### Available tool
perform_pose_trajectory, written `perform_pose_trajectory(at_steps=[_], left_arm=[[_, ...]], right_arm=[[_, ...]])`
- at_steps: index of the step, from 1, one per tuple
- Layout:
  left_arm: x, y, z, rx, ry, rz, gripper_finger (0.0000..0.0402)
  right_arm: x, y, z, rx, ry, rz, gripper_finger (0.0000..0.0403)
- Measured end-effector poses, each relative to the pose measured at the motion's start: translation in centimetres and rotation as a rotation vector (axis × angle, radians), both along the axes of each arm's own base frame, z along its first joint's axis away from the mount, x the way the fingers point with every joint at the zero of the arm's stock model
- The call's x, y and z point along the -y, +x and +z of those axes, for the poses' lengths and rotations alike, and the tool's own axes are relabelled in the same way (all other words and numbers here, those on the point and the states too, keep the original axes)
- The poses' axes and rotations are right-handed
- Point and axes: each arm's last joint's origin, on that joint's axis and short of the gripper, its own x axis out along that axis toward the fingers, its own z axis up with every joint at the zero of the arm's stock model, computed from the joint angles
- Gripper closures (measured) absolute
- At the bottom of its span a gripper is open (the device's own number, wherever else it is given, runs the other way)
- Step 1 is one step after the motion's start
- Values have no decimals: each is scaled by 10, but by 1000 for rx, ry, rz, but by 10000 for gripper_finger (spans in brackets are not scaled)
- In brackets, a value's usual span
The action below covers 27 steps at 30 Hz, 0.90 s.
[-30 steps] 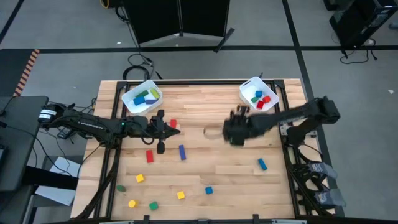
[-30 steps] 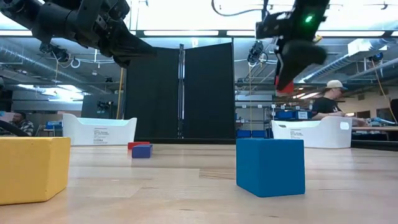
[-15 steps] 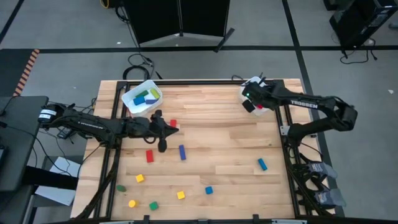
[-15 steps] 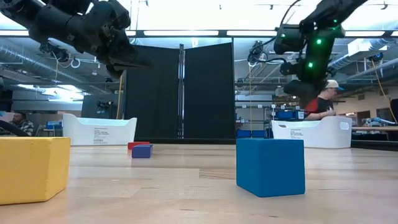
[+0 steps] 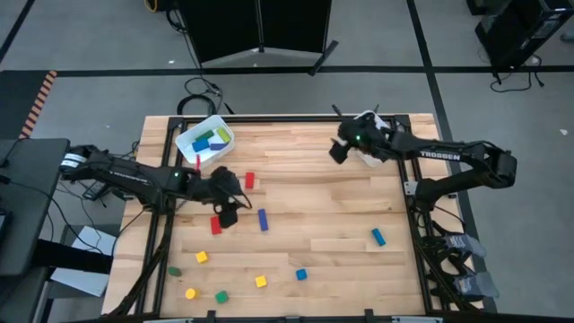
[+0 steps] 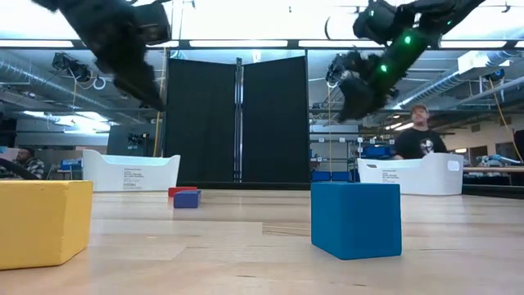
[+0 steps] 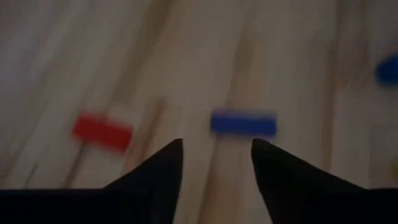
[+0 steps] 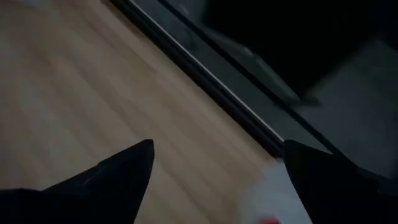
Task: Sort blocks by size
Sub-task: Put the large red block into the left white bin
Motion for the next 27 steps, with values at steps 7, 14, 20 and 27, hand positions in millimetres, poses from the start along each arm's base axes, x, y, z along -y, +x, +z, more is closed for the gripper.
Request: perform_pose_trajectory(at_steps=[7, 14, 20, 27], left_arm=[[8, -7, 3, -318, -173, 405, 161], [20, -16, -16, -405, -280, 686, 160], [32, -26, -29, -413, -342, 843, 160], [51, -34, -48, -388, -436, 955, 160]], right_arm=[[-41, 31, 9, 183, -34, 183, 69], [-76, 51, 12, 303, -64, 270, 91], [-96, 57, 8, 293, -73, 323, 97], [-104, 61, 9, 321, -93, 359, 98]])
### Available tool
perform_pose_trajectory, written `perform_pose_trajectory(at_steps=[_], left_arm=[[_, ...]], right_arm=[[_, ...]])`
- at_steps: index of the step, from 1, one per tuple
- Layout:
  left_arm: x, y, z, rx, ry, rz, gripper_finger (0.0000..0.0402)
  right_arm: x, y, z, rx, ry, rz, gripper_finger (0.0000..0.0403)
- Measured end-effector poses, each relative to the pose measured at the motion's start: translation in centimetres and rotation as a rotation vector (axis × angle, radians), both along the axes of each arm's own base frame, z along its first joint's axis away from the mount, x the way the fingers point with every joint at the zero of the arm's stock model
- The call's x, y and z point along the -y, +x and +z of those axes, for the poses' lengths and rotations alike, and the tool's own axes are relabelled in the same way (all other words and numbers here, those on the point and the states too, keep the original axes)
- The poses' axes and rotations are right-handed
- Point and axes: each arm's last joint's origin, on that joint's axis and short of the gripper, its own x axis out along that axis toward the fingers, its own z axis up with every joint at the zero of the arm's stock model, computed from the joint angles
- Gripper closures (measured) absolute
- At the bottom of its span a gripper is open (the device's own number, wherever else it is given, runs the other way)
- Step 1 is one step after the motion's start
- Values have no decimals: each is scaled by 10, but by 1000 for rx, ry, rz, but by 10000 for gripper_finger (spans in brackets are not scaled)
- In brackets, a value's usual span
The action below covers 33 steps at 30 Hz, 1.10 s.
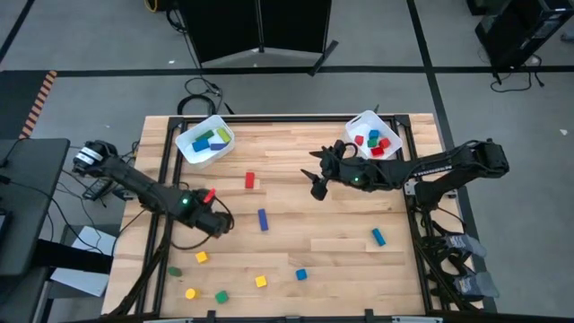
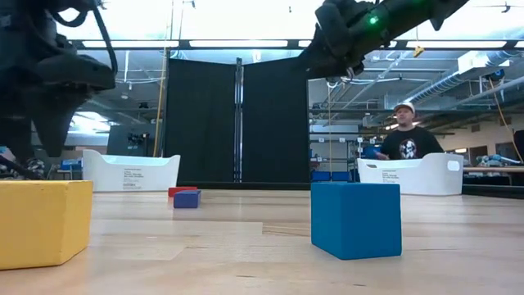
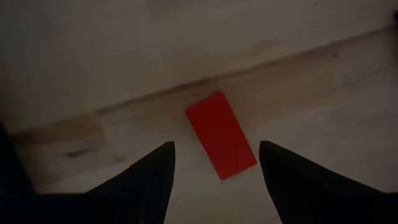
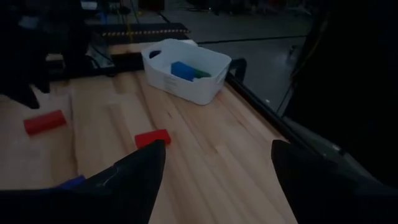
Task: Sort blocks by size
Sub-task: Put the large red block into the left white bin
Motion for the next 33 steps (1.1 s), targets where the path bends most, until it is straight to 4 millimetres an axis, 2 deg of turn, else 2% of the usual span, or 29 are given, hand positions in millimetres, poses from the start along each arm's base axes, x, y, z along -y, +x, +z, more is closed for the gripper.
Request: perform_pose_trajectory(at_steps=[5, 15, 22, 25, 30, 33], left_arm=[[11, 1, -18, -23, 5, 45, 160], [22, 19, -49, -51, 49, 65, 160], [23, 22, -56, -67, 76, 49, 164], [23, 22, -56, -61, 83, 23, 188], [23, 23, -56, -60, 102, -41, 268], [22, 23, -56, -61, 122, -97, 266]], right_arm=[[-3, 0, 1, 0, -16, 15, 103], [-5, 1, 3, 17, -26, 28, 112], [-8, 2, 4, 35, -31, 41, 115], [-8, 2, 4, 36, -31, 41, 114], [-8, 2, 4, 36, -31, 41, 116], [-8, 2, 4, 36, -31, 41, 119]])
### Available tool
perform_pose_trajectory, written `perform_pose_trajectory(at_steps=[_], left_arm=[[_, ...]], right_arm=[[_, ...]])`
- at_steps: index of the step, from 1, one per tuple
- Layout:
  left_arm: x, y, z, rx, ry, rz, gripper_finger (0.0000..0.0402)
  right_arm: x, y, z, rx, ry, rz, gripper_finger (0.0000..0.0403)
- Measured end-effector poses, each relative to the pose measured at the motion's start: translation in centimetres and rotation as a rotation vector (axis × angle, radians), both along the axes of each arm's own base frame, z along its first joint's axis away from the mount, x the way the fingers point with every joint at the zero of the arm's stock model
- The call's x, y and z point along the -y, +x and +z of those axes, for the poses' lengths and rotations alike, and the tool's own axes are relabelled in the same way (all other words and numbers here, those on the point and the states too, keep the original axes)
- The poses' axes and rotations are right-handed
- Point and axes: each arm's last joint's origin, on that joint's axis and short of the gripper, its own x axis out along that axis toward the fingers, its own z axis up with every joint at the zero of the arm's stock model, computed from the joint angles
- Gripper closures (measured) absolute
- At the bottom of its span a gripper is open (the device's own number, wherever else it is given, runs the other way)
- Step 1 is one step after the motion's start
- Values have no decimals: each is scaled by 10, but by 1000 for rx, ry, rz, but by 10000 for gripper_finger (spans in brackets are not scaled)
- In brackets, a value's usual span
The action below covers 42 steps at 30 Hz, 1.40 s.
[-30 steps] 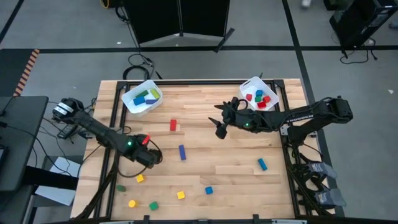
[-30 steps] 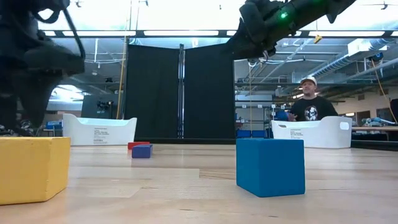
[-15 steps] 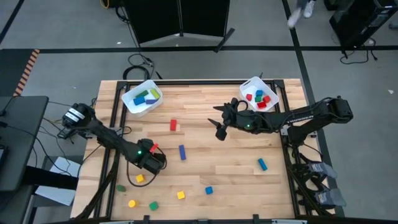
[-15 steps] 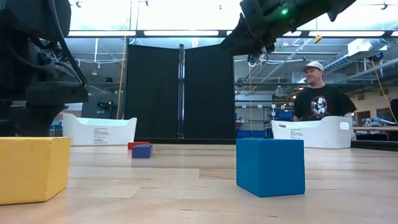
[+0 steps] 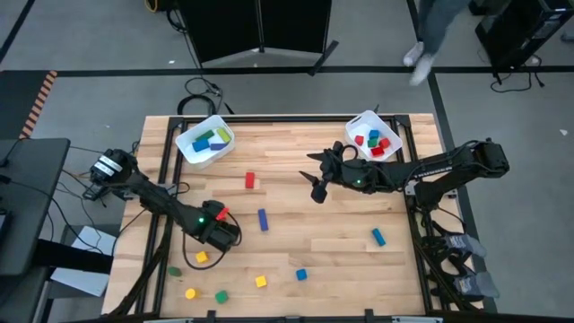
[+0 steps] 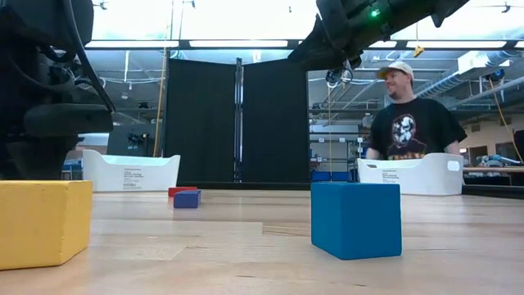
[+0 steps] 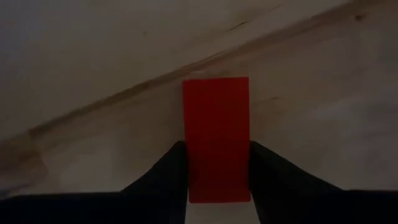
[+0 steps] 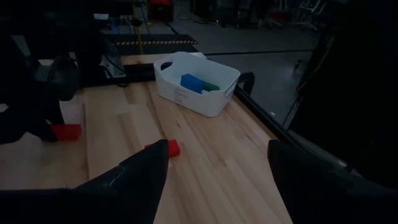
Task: Sort blocks by size
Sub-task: Put the large red block into the left white bin
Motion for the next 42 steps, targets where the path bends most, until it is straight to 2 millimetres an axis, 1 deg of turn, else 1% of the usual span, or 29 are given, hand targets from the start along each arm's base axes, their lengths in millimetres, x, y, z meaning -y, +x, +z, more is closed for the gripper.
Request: perform_pose_trajectory(at_steps=[3, 6, 10, 13, 15, 18, 21, 25, 27, 29, 33, 36, 39, 40, 42], left_arm=[[0, 2, 1, 18, 38, -57, 266], [-2, 8, 12, 86, 145, -97, 266], [-12, 14, 48, 182, 272, -129, 267], [-33, 11, 77, 184, 396, -119, 267], [-51, 2, 94, 152, 459, -86, 267], [-81, -11, 108, 108, 523, -35, 267], [-112, -24, 118, 65, 547, 2, 267], [-146, -41, 119, 19, 563, 41, 267], [-162, -49, 117, 12, 552, 60, 267], [-177, -54, 110, 27, 527, 65, 267], [-204, -62, 91, 64, 482, 83, 267], [-218, -66, 80, 78, 470, 121, 267], [-223, -67, 75, 74, 466, 133, 265], [-224, -66, 75, 81, 469, 120, 250], [-225, -64, 77, 110, 467, 91, 192]], right_arm=[[0, 0, 0, 0, 0, 1, 120], [-2, 0, 0, 0, 0, 8, 120], [-4, 0, 0, 4, 0, 14, 119], [-4, 0, 1, 9, 1, 14, 121], [-4, 0, 2, 17, 1, 14, 124], [-5, 1, 3, 32, 2, 17, 128], [-8, 1, 4, 45, 7, 27, 130], [-15, 1, 4, 56, 27, 46, 133], [-19, 1, 4, 61, 36, 57, 135], [-24, 0, 4, 66, 47, 69, 137], [-32, 0, 5, 78, 64, 94, 142], [-41, -1, 5, 82, 76, 121, 145], [-50, -3, 5, 80, 77, 152, 146], [-53, -3, 5, 78, 74, 164, 146], [-58, -4, 5, 73, 65, 186, 145]])
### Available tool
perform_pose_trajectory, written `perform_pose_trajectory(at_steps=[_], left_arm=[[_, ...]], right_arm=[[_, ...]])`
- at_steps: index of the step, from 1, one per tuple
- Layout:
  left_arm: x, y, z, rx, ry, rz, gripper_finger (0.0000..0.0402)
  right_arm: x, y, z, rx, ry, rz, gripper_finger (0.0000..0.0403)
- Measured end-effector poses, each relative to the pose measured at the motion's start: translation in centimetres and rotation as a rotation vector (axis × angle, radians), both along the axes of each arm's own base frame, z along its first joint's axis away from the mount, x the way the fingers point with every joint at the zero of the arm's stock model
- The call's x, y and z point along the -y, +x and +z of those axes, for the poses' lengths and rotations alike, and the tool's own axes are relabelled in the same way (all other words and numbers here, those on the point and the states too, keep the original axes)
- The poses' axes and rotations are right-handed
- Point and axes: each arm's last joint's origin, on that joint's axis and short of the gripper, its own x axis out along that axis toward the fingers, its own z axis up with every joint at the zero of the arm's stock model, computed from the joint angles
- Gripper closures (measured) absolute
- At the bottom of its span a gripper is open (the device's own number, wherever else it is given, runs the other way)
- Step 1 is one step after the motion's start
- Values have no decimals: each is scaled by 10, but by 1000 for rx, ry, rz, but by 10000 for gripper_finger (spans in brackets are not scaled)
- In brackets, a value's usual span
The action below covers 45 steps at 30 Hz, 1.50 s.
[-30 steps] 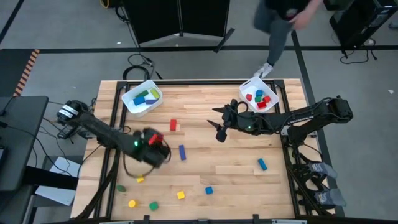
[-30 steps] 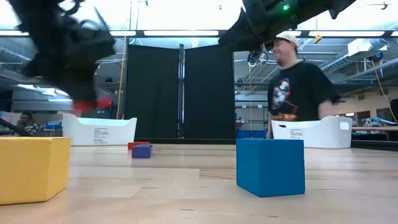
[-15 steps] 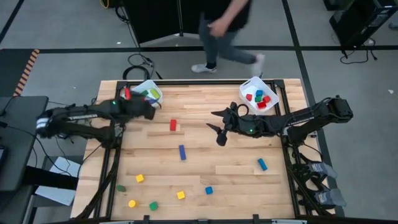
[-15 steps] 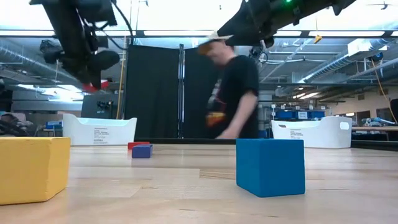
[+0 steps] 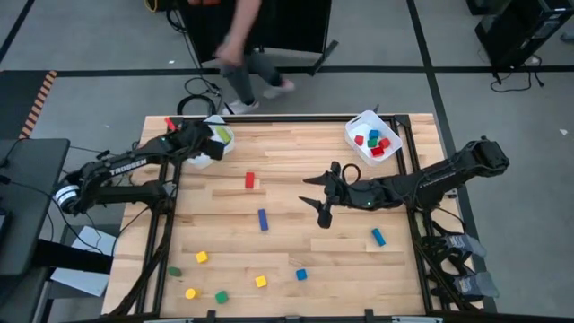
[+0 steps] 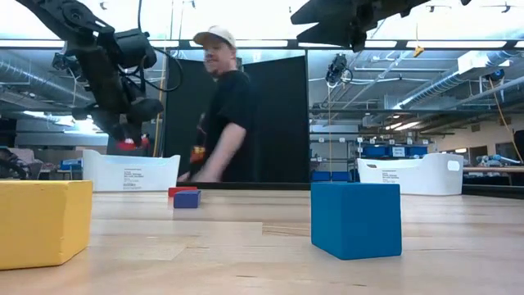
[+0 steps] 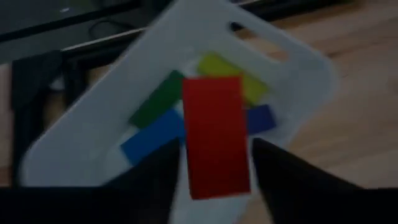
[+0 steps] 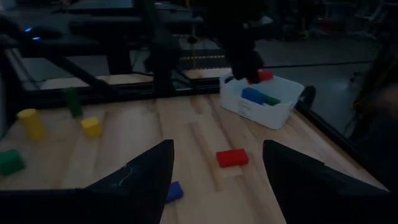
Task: Sort blocks by size
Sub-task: Put the large red block into the left white bin, then put the small blue block into the right white bin
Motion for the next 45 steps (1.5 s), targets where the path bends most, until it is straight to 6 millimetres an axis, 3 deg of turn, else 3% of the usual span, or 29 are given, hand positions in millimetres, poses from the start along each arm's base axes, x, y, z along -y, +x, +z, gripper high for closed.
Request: perform_pose_trajectory(at_steps=[4, 7, 17, 24, 30, 39, 45], left_arm=[[2, 5, 4, 106, -49, -129, 62], [11, 10, 13, 167, -21, -217, 15], [67, -2, 60, 477, 225, -422, 101], [93, -3, 49, 618, 204, -558, 138], [104, 7, 36, 734, 225, -626, 148], [105, 13, 45, 786, 322, -725, 149], [106, 24, 44, 788, 343, -808, 149]], right_arm=[[-6, -2, -1, -8, 9, 19, 140], [-10, -4, -5, -45, 14, 27, 138], [-22, -24, -32, -309, 58, -56, 142], [-27, -50, -53, -549, 171, -157, 142], [-37, -65, -59, -629, 264, -198, 143], [-51, -79, -63, -710, 433, -230, 163], [-45, -60, -53, -574, 441, -188, 176]])
